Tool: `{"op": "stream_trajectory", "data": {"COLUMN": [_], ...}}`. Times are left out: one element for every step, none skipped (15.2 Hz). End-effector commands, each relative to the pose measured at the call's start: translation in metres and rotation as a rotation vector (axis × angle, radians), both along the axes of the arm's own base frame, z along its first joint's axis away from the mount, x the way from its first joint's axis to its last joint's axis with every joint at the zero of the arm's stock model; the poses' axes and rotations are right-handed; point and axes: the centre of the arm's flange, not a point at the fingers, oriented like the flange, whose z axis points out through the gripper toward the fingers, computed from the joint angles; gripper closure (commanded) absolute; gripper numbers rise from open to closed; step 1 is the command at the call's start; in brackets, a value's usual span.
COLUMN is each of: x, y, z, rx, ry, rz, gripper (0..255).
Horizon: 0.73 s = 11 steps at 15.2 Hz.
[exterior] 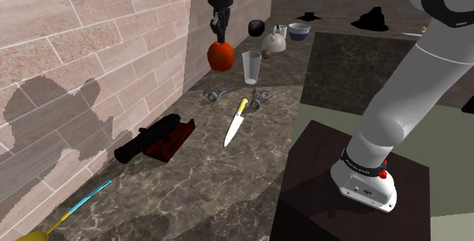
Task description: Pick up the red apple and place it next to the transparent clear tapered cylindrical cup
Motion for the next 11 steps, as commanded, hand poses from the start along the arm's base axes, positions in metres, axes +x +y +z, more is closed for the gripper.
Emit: {"op": "stream_trajectory", "data": {"x": [0.009,0.013,0.018,0.022,0.027,0.031,0.036,0.040,0.045,0.049,0.054], "y": [-0.025,-0.037,-0.049,-0.062,-0.074,-0.087,-0.099,-0.112,-0.124,-0.136,-0.149], "z": [-0.002,-0.002,-0.002,-0.002,-0.002,-0.002,-0.002,-0.002,-0.002,-0.002,-0.002], "rx": [0.000,0.000,0.000,0.000,0.000,0.000,0.000,0.000,0.000,0.000,0.000], "ry": [0.000,0.000,0.000,0.000,0.000,0.000,0.000,0.000,0.000,0.000,0.000], "rz": [0.002,0.002,0.002,0.002,0.002,0.002,0.002,0.002,0.002,0.002,0.002], "gripper": [255,255,255,255,255,255,255,255,255,255,255]}}
